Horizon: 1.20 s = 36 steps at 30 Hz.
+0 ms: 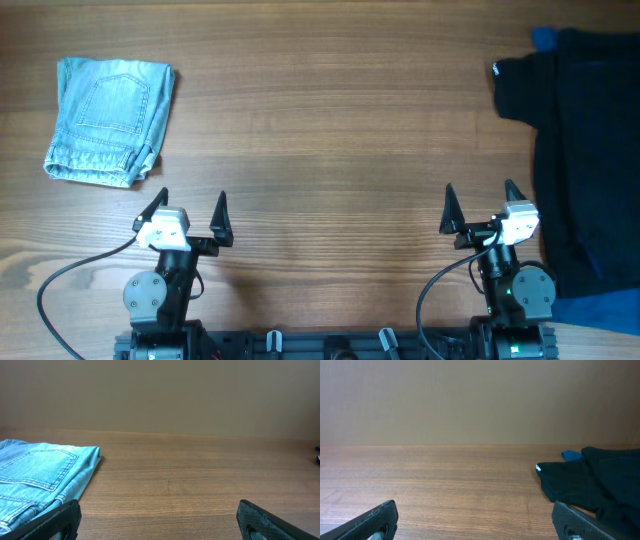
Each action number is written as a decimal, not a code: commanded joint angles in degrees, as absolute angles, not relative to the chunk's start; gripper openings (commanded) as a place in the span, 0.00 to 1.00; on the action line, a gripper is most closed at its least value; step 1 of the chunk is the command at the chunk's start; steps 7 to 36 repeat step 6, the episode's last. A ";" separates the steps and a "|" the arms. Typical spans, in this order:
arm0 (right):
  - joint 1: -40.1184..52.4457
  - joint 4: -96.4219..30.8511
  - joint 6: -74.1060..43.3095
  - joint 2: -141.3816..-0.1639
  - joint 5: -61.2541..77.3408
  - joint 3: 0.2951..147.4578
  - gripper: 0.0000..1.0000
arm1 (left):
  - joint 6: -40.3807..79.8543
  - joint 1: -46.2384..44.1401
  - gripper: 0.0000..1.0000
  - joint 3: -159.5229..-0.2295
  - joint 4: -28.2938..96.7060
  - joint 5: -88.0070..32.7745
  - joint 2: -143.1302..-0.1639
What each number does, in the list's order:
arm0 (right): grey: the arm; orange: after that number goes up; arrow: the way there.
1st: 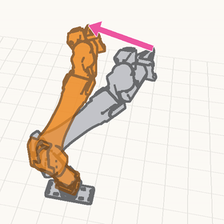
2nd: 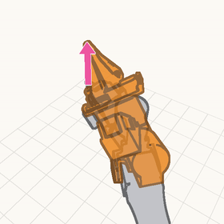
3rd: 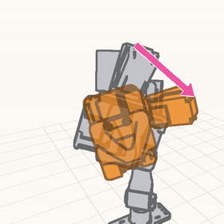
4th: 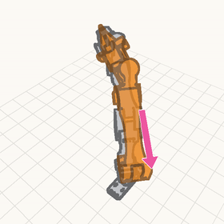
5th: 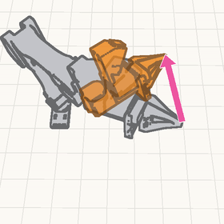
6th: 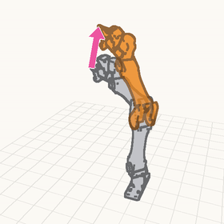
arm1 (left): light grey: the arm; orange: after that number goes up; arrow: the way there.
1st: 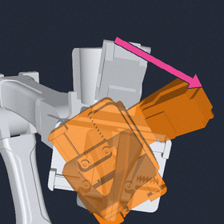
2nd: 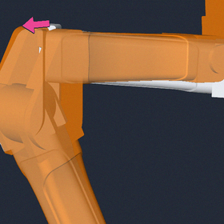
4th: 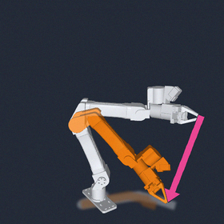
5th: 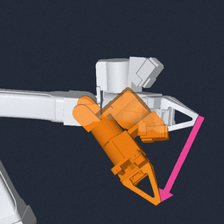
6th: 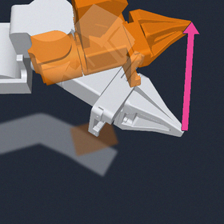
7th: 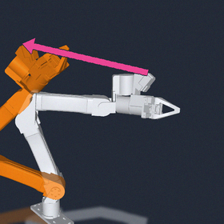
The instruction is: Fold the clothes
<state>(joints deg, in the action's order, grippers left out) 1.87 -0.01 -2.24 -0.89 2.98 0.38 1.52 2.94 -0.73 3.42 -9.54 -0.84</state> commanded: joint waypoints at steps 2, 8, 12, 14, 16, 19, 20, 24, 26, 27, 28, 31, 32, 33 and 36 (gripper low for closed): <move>1.58 0.16 -1.50 -0.43 3.86 0.30 1.00 | 0.40 2.57 1.00 -0.36 3.42 -10.46 -0.16; 1.58 0.16 -1.52 -0.43 3.86 0.30 0.99 | 0.40 2.57 1.00 -0.36 3.40 -10.44 -0.16; 1.58 0.16 -1.52 -0.43 3.86 0.30 0.99 | 0.40 2.57 1.00 -0.36 3.40 -10.44 -0.16; 1.58 0.16 -1.52 -0.43 3.86 0.30 0.99 | 0.40 2.57 1.00 -0.36 3.40 -10.44 -0.16; 1.58 0.16 -1.52 -0.43 3.86 0.30 0.99 | 0.40 2.57 1.00 -0.36 3.40 -10.44 -0.16; 1.58 0.16 -1.52 -0.43 3.86 0.30 0.99 | 0.40 2.57 1.00 -0.36 3.40 -10.44 -0.16; 1.58 0.16 -1.52 -0.43 3.86 0.30 0.99 | 0.40 2.57 1.00 -0.36 3.40 -10.44 -0.16; 1.58 0.16 -1.52 -0.43 3.86 0.30 0.99 | 0.40 2.57 1.00 -0.36 3.40 -10.44 -0.16; 1.58 0.16 -1.52 -0.43 3.86 0.30 0.99 | 0.40 2.57 1.00 -0.36 3.40 -10.44 -0.16; 1.58 0.16 -1.52 -0.43 3.86 0.30 0.99 | 0.40 2.57 1.00 -0.36 3.40 -10.44 -0.16; 1.58 0.16 -1.52 -0.43 3.86 0.30 0.99 | 0.40 2.57 1.00 -0.36 3.40 -10.44 -0.16; 1.58 0.16 -1.52 -0.43 3.86 0.30 0.99 | 0.40 2.57 1.00 -0.36 3.40 -10.44 -0.16; 1.58 0.16 -1.52 -0.43 3.86 0.30 0.99 | 0.40 2.57 1.00 -0.36 3.40 -10.44 -0.16; 1.58 0.16 -1.52 -0.43 3.86 0.30 0.99 | 0.40 2.57 1.00 -0.36 3.40 -10.44 -0.16; 1.58 0.16 -1.52 -0.43 3.86 0.30 0.99 | 0.40 2.57 1.00 -0.36 3.40 -10.44 -0.16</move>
